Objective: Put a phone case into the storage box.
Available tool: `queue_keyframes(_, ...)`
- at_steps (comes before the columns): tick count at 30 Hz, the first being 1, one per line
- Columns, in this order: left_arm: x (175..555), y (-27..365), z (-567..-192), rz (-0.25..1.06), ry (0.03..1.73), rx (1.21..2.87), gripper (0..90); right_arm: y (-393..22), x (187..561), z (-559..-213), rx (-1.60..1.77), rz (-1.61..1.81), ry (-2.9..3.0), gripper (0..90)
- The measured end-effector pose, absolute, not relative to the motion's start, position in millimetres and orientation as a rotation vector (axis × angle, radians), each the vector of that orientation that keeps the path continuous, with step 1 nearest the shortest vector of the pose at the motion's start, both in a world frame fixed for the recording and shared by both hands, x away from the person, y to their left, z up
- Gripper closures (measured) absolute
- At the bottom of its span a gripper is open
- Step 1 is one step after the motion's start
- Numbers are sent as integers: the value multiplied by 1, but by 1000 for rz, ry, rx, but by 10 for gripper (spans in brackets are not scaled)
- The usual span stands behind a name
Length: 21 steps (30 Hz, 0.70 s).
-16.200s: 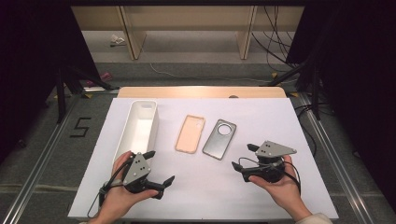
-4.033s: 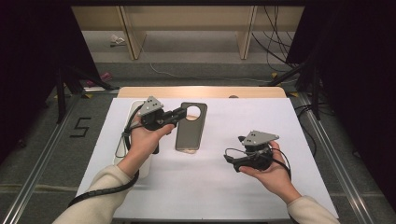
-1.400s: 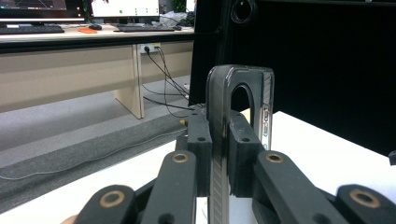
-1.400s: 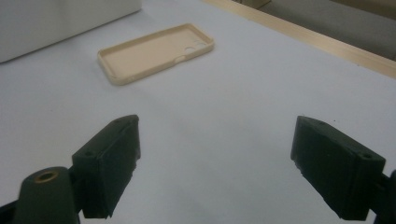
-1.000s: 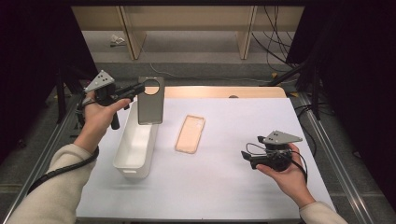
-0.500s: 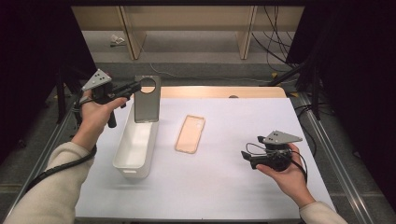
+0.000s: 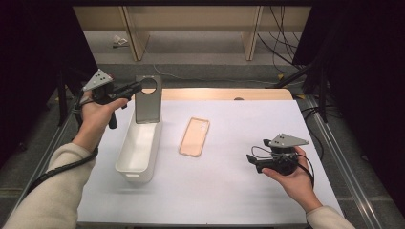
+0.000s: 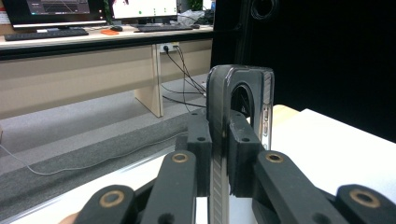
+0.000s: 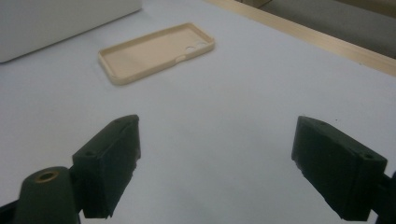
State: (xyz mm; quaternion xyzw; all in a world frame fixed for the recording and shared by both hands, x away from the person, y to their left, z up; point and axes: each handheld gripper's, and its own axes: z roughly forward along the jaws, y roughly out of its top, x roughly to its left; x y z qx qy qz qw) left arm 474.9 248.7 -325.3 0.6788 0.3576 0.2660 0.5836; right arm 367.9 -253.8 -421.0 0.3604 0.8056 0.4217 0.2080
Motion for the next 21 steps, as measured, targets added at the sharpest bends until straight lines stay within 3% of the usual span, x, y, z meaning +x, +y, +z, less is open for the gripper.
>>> queue_keyframes(21, 484, 257, -328, 654, 851, 1585, 815, -254, 369, -421, 1002, 1176, 2241, 163)
